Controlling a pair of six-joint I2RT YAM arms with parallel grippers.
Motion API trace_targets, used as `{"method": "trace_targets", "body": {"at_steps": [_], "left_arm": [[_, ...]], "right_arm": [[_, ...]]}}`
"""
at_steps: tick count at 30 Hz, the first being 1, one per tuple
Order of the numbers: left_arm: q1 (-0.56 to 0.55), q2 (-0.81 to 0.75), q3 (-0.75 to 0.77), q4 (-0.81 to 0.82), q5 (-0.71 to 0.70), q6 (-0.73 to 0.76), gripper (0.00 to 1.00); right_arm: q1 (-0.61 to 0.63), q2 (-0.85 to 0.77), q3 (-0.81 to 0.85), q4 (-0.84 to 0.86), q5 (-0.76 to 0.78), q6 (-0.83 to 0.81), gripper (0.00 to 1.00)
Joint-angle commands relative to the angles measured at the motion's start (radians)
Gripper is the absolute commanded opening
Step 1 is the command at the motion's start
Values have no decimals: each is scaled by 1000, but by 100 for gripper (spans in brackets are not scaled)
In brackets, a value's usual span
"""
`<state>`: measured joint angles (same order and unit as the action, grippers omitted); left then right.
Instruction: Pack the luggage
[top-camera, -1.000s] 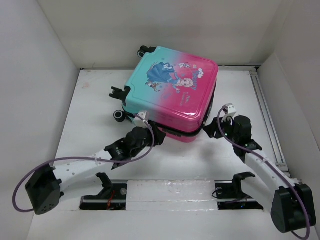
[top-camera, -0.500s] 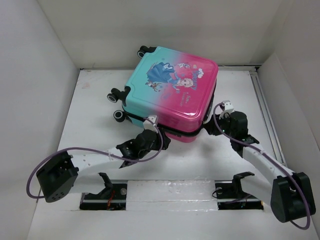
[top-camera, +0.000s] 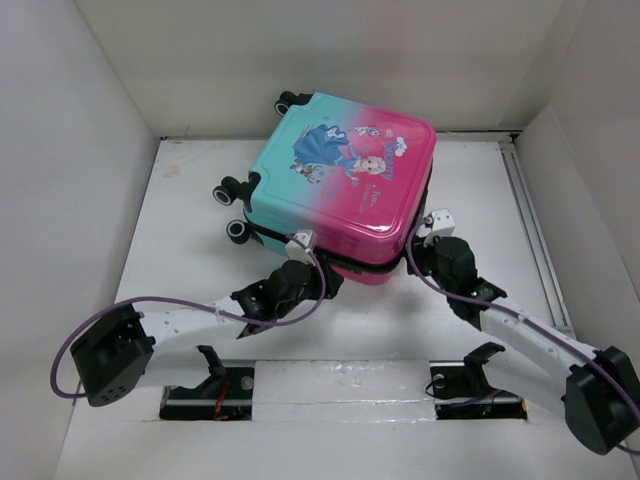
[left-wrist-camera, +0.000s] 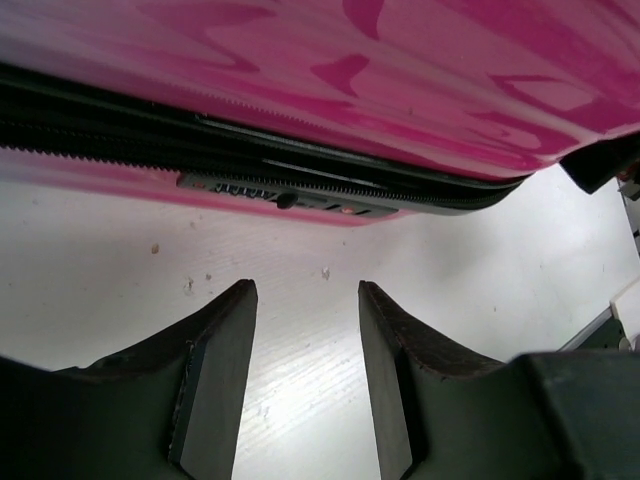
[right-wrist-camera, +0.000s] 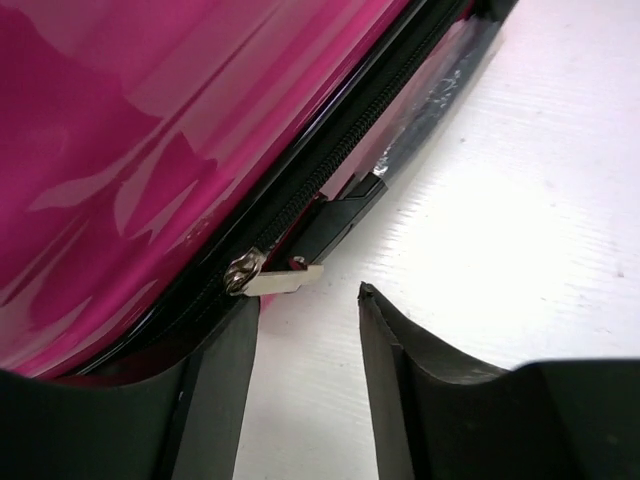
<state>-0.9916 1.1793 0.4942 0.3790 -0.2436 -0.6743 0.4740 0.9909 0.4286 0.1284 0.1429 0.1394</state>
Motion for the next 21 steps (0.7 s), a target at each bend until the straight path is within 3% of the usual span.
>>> {"method": "trace_targets", "body": {"at_steps": [1, 7, 10, 16, 21], "left_arm": [[-19, -36, -26, 52, -9, -2, 40], [-28, -60, -45, 61, -49, -2, 40], [-28, -70, -45, 70, -49, -2, 40], [-28, -70, -45, 70, -49, -2, 40], [-28, -61, -54, 81, -40, -2, 39]], "right_arm": [[81, -76, -11, 128, 167, 32, 52], [94, -74, -60, 243, 212, 46, 52], [94, -17, -73, 368, 185, 26, 48], [116, 63, -30, 352, 195, 16, 39], [127, 92, -88, 519, 251, 16, 35]]}}
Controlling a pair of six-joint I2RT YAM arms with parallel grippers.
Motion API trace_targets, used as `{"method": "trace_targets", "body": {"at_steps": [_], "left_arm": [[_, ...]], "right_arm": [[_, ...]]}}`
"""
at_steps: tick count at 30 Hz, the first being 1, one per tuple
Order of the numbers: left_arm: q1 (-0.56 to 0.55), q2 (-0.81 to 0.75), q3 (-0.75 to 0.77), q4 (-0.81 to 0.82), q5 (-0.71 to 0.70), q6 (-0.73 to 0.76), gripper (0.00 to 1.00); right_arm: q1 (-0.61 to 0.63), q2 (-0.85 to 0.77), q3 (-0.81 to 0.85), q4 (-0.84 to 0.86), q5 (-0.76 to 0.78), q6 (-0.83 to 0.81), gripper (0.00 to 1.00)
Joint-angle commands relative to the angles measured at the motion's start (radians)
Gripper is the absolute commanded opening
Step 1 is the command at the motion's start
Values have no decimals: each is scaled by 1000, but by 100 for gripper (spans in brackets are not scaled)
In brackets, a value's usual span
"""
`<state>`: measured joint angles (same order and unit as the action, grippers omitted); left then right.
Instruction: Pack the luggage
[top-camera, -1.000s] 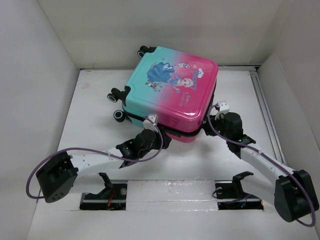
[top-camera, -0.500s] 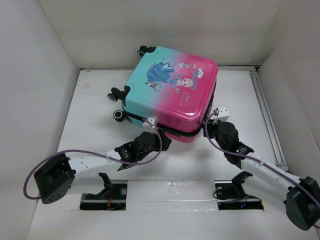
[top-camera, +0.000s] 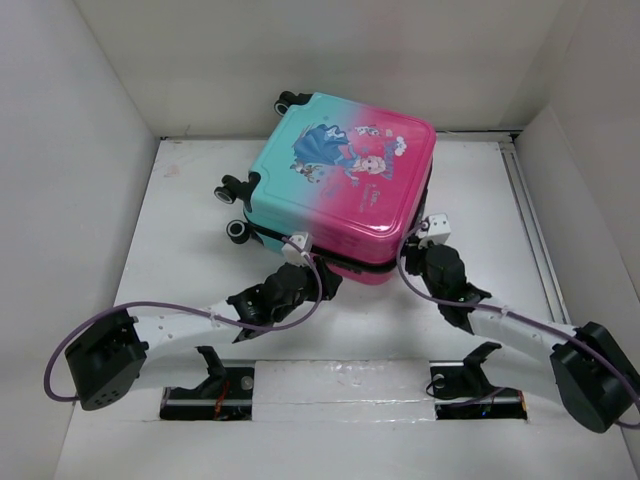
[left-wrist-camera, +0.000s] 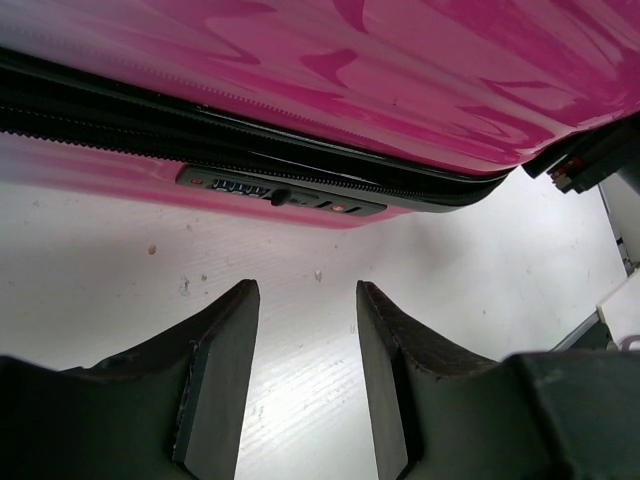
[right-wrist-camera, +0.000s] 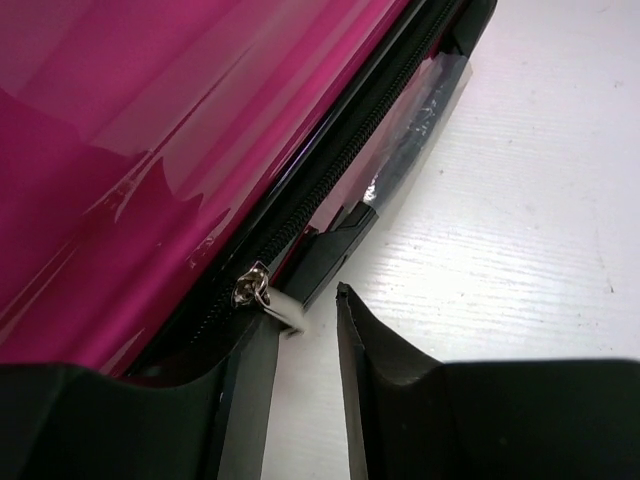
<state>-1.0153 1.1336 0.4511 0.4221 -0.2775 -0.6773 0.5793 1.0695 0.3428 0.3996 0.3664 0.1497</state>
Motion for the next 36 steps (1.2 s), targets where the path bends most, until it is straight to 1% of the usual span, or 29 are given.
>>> {"method": "trace_targets", "body": {"at_steps": [1, 4, 7, 9, 11, 12, 14, 15, 18, 19, 20, 21, 22, 23, 24, 26, 27, 30, 31, 36], "left_arm": [[-5, -6, -11, 38, -6, 1, 39], [-5, -6, -11, 47, -6, 1, 38], [-5, -6, -20, 47, -6, -8, 38], [-5, -6, -20, 47, -15, -8, 38], [-5, -6, -20, 47, -15, -8, 37], [-5, -6, -20, 47, -15, -8, 37], [-5, -6, -20, 47, -26, -8, 37], [-5, -6, -20, 47, -26, -8, 37], [-5, 28, -8, 47, -26, 1, 35], [-5, 37, 1, 47, -26, 1, 35], [-5, 60, 14, 61, -26, 1, 35], [-5, 72, 14, 76, -26, 10, 35], [-14, 84, 27, 87, -26, 10, 35], [-25, 107, 43, 96, -37, 10, 35], [-25, 121, 43, 118, -46, 10, 35], [-25, 153, 76, 144, -46, 21, 35], [-25, 191, 87, 155, -58, 21, 35], [-25, 273, 142, 181, -69, 30, 35], [-25, 291, 155, 199, -78, 30, 35], [-25, 362, 228, 230, -126, 39, 35]], "right_arm": [[22, 24, -13, 274, 37, 5, 35], [53, 75, -13, 349, 80, -4, 35], [63, 122, -13, 425, 91, -30, 35], [63, 156, -13, 450, 91, -41, 32], [82, 168, -13, 481, 112, -41, 26], [82, 168, -13, 493, 112, -41, 19], [82, 179, -13, 511, 121, -52, 11], [82, 179, -13, 512, 121, -52, 0], [100, 179, -13, 521, 131, -52, 0], [115, 153, -13, 504, 131, -52, 0], [126, 132, -24, 472, 118, -39, 0], [151, 106, -33, 381, 118, -20, 0], [163, 80, -45, 348, 103, 8, 0], [175, 26, -57, 313, 89, 61, 0], [206, -2, -68, 224, 74, 91, 0], [232, -84, -79, 113, 51, 164, 0], [263, -112, -88, 6, 34, 186, 0], [303, -199, -79, -123, -24, 231, 0], [323, -213, -68, -204, -59, 231, 0], [378, -243, 7, -346, -199, 231, 0]]}}
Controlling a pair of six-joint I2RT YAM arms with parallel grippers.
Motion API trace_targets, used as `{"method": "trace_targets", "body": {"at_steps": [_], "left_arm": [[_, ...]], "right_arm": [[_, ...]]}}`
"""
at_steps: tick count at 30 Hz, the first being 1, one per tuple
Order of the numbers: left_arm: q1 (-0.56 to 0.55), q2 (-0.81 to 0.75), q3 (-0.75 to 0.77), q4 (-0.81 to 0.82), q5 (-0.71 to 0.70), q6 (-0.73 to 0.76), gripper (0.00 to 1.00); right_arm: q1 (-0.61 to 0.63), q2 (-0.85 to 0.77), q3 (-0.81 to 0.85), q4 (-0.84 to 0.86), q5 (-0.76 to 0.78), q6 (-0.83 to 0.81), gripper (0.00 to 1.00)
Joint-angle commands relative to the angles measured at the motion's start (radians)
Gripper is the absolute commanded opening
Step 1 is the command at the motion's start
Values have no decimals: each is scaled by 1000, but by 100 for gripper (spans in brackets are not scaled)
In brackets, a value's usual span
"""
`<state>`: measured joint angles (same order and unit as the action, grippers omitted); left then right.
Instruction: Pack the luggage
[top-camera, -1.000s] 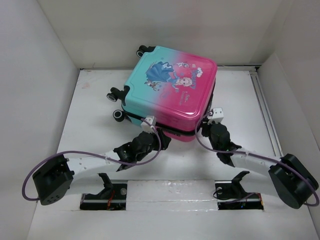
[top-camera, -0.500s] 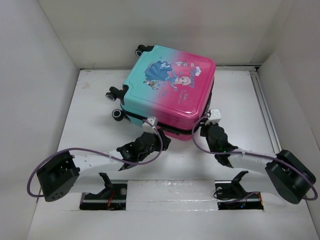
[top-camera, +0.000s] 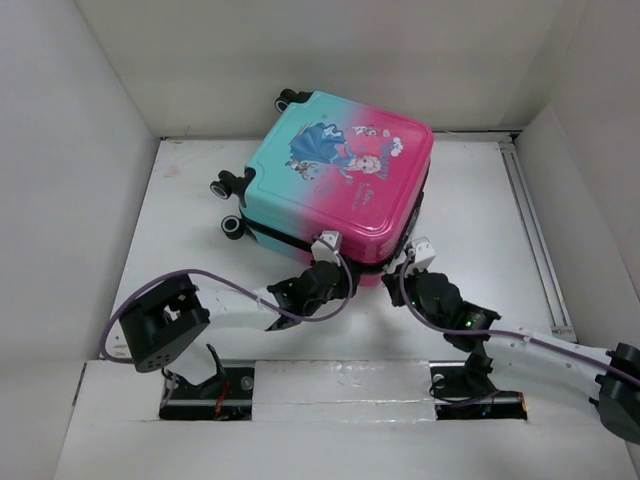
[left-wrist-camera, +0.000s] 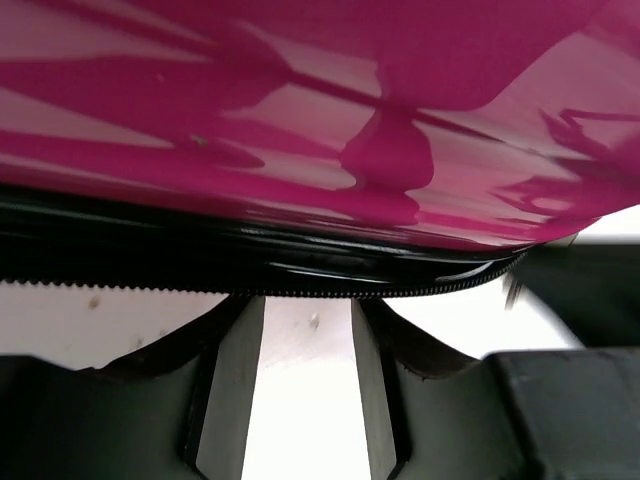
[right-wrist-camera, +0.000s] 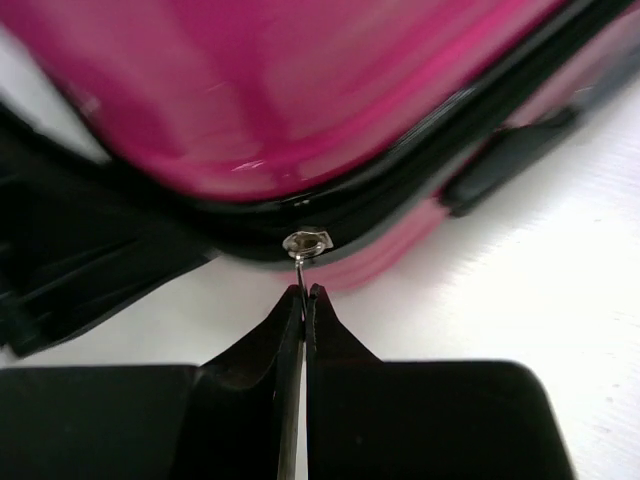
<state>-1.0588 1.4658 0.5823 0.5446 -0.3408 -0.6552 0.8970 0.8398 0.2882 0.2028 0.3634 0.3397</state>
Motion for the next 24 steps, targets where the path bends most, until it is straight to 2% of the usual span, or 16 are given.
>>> {"method": "trace_targets", "body": {"at_steps": [1, 4, 8, 12, 16, 18, 20, 21, 24], "left_arm": [[19, 39, 106, 107, -63, 17, 35], [28, 68, 129, 107, -53, 17, 35], [48, 91, 149, 127, -1, 17, 35], [72, 103, 146, 201, 110, 5, 35], [72, 113, 156, 201, 134, 14, 37], [72, 91, 131, 201, 134, 14, 41], [72, 22, 97, 180, 114, 14, 48], [72, -10, 52, 164, 114, 14, 60], [72, -181, -80, 124, 39, 14, 81]], "right_arm": [[71, -13, 74, -173, -214, 41, 0], [115, -13, 117, -210, -290, 30, 0], [164, 57, 170, -149, -376, 30, 0], [192, 148, 197, -33, -294, 54, 0], [210, 196, 166, 191, -154, 134, 0], [210, 196, 141, 219, -101, 154, 0], [210, 174, 120, 204, -51, 154, 0], [210, 145, 120, 190, -38, 144, 0], [210, 108, 120, 133, -17, 124, 0]]}}
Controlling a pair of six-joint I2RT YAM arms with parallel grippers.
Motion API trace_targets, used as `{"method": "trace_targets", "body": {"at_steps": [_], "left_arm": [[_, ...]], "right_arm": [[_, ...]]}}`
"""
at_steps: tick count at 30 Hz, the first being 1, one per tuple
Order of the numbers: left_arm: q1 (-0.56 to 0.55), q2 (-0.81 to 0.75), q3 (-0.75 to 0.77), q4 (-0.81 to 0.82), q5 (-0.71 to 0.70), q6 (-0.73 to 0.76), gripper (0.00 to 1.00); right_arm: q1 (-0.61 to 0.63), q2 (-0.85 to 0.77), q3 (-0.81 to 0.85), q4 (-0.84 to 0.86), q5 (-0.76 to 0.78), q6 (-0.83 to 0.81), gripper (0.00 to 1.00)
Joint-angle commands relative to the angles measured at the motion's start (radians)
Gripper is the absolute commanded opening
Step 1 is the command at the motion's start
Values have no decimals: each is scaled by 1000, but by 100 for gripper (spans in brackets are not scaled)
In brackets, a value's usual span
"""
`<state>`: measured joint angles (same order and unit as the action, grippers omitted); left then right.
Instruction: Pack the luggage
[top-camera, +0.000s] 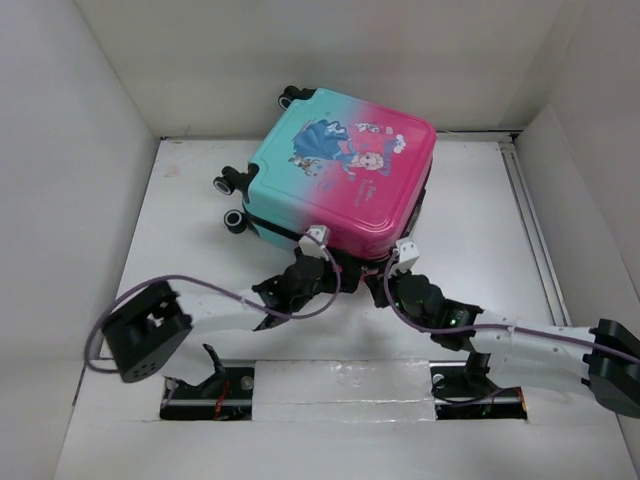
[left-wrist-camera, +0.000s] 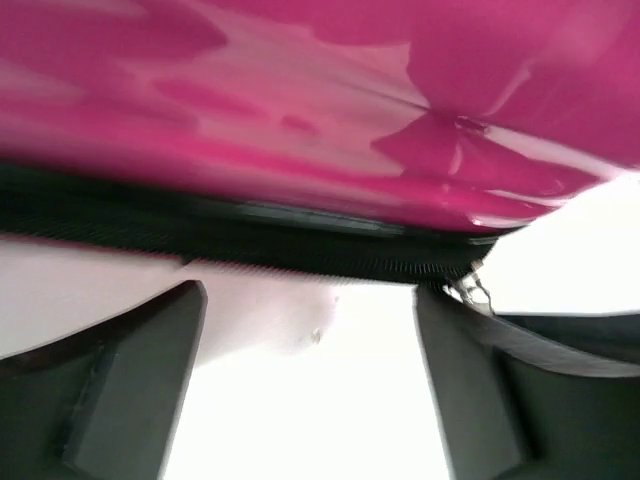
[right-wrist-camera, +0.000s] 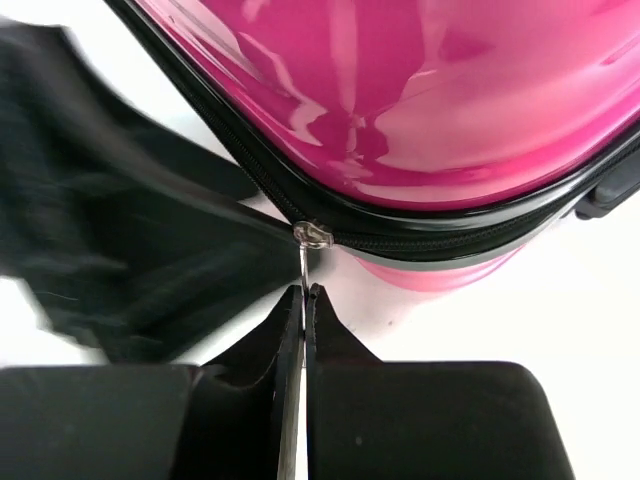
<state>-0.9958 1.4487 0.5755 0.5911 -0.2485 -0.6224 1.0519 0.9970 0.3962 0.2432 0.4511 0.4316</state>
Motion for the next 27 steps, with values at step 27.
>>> {"method": "trace_targets", "body": {"at_steps": [27], "left_arm": [[1042, -111, 184, -2, 418, -470, 100]], "right_arm": [[46, 8, 12, 105, -224, -11, 0]]}}
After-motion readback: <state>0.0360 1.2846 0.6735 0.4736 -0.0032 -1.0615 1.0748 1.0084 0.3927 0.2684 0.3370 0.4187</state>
